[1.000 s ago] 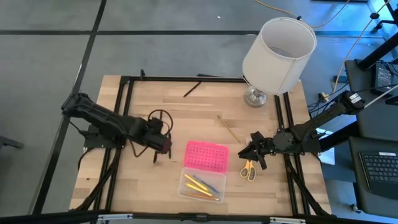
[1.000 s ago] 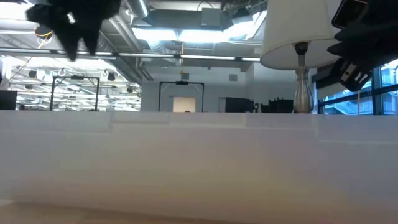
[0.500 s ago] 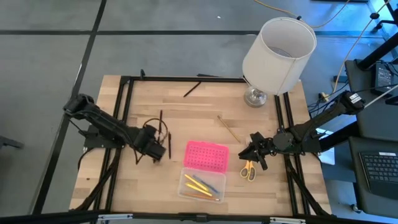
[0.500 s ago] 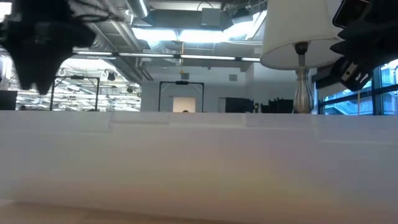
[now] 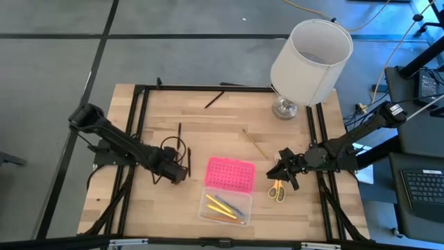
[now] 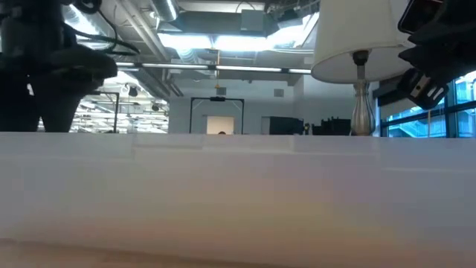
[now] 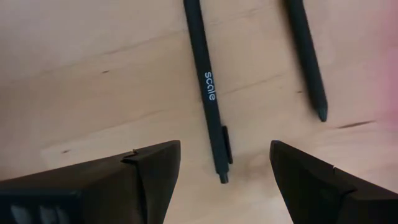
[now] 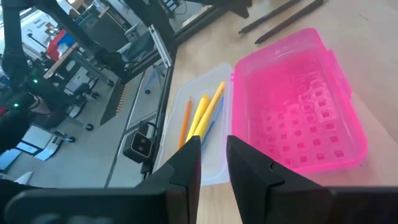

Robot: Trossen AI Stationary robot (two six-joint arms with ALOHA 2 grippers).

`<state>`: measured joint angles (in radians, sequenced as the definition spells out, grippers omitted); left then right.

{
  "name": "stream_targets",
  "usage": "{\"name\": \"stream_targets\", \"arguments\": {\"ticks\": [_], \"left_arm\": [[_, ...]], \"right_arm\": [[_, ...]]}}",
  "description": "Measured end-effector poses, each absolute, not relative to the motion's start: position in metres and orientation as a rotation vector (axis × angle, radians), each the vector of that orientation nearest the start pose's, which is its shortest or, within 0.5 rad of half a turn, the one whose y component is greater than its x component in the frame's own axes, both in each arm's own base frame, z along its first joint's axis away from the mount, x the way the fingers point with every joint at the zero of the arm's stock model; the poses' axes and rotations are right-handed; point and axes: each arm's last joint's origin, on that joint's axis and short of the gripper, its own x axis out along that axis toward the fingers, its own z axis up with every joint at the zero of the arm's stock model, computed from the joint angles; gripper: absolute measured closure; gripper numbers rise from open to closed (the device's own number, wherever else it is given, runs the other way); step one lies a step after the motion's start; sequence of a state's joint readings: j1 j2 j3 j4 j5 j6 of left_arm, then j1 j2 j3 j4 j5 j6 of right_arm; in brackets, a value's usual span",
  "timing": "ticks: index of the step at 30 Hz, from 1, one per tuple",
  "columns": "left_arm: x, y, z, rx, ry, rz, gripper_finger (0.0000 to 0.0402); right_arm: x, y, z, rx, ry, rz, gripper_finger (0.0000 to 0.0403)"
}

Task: Pick & place school supplies into a supply box
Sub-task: Put the black pen into the pink supply box

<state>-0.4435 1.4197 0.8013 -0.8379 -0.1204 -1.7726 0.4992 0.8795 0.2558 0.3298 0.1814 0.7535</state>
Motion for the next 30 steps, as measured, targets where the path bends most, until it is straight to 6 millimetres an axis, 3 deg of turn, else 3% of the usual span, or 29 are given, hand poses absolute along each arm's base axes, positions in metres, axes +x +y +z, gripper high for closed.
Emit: {"name": "stream_targets", "arguments": {"ticks": [18,30], "left_arm": [[0.216,-0.099,0.146,-1.028,1.249,1.045,0.0166],[0.224,-0.103,0.134,-1.049,1.265,1.039,0.0239]], "right_arm": [[0.159,0.080,0.185,0.637,0.381,0.195,0.0320],[0.158,0.080,0.184,0.617,0.381,0.197,0.0320]]}}
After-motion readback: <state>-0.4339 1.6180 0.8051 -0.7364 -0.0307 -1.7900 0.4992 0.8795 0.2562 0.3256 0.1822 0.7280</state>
